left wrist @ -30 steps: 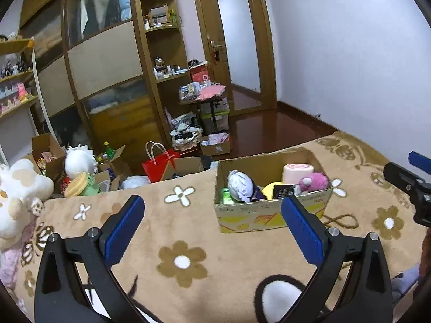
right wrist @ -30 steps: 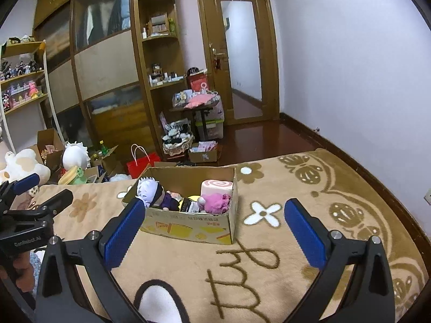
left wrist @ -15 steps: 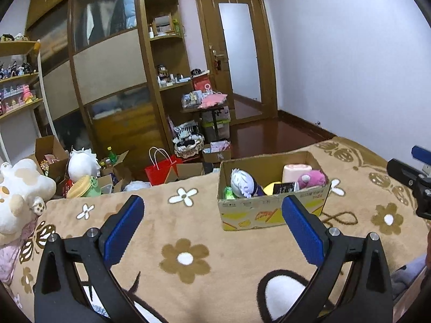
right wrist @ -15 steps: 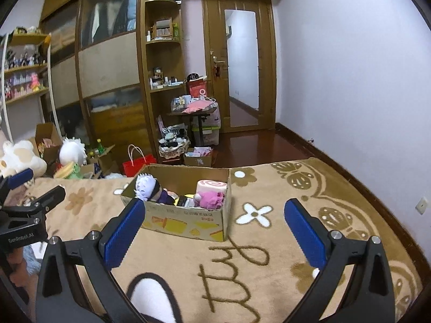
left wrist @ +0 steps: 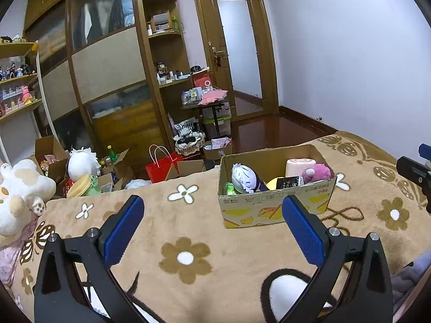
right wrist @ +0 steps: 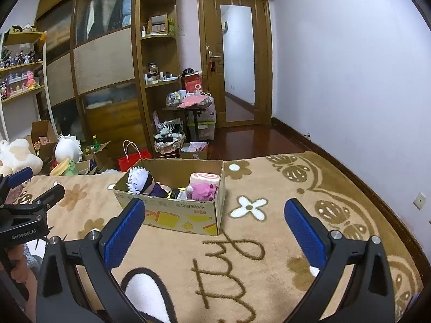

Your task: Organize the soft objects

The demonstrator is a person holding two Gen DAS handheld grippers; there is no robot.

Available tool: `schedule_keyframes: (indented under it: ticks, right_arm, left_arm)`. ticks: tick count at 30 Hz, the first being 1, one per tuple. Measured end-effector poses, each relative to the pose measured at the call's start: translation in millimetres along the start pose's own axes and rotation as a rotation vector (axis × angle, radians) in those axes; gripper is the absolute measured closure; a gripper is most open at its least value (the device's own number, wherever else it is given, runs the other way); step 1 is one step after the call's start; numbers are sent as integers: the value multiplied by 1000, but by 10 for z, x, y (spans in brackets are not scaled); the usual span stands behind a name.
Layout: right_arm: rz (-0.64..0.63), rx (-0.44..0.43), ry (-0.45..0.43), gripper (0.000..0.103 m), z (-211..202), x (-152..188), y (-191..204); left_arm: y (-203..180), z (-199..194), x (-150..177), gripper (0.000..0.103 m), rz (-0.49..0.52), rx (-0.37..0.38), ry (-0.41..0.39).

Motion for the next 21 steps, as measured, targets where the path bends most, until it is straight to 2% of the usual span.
schedule_keyframes:
  ticks: [21]
  right_arm:
    - [-1, 1, 12, 0, 65, 60, 36]
  left_arm:
    - [-7, 94, -22, 2, 4, 3, 19]
Point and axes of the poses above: each gripper's, at about its wrist camera, not at the fingertips, and z roughly the way its jaws point, y to its left, x to its underside, the point moved 7 cm from there along z, roughly the way its jaws point, and after that the axes turned 7 degrees about y, right-handed, at the moved point
